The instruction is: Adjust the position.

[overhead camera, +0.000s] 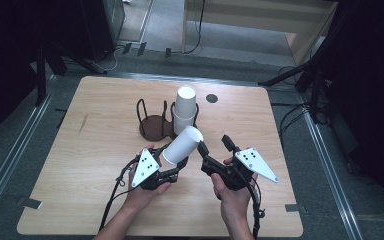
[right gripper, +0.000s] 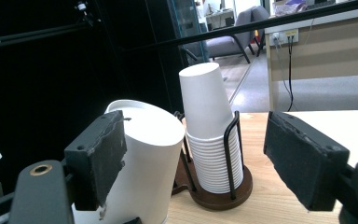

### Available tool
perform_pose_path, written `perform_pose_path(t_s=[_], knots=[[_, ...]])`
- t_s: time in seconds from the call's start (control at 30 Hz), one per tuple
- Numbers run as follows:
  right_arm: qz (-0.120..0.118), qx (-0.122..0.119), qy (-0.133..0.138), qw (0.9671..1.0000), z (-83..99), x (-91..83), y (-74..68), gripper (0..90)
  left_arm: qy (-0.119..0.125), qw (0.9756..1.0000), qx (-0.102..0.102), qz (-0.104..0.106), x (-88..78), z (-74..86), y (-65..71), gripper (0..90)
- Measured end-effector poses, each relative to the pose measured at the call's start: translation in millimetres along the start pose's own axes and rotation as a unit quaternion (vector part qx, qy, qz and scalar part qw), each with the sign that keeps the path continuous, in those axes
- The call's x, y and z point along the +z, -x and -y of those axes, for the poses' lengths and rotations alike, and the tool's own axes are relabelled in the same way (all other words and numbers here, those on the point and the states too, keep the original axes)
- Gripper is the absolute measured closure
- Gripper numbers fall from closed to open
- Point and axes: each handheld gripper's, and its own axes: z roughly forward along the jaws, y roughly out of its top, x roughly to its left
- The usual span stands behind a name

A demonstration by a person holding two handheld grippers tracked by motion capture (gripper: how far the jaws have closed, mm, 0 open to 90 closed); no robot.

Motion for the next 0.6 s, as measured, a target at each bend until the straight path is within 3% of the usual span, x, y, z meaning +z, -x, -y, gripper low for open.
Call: perform_pose_path(t_s=[0.2, 0.37, 0.47, 0.6], knots=[[0.001, -0.009, 0.000, 1.0000, 0.9, -1.2, 2.3, 22.5, 0.000, 1.0000, -0.002, -0.002, -2.2, -0.8, -3.7, 37.2], [0.007, -0.056, -0.016, 0.9983, 1.5, -2.0, 6.5, 24.6, -0.004, 1.0000, 0.001, -0.003, -4.6, -0.9, -7.3, 37.3], [0.008, -0.102, -0.032, 0.9942, 3.7, -1.0, 7.1, 25.1, -0.007, 1.0000, 0.004, -0.001, -5.1, -0.9, -8.0, 37.3], [0.001, -0.164, -0.049, 0.9853, 8.2, -0.4, 6.6, 25.9, -0.009, 0.9999, 0.007, 0.002, -5.2, -1.0, -9.2, 37.4]])
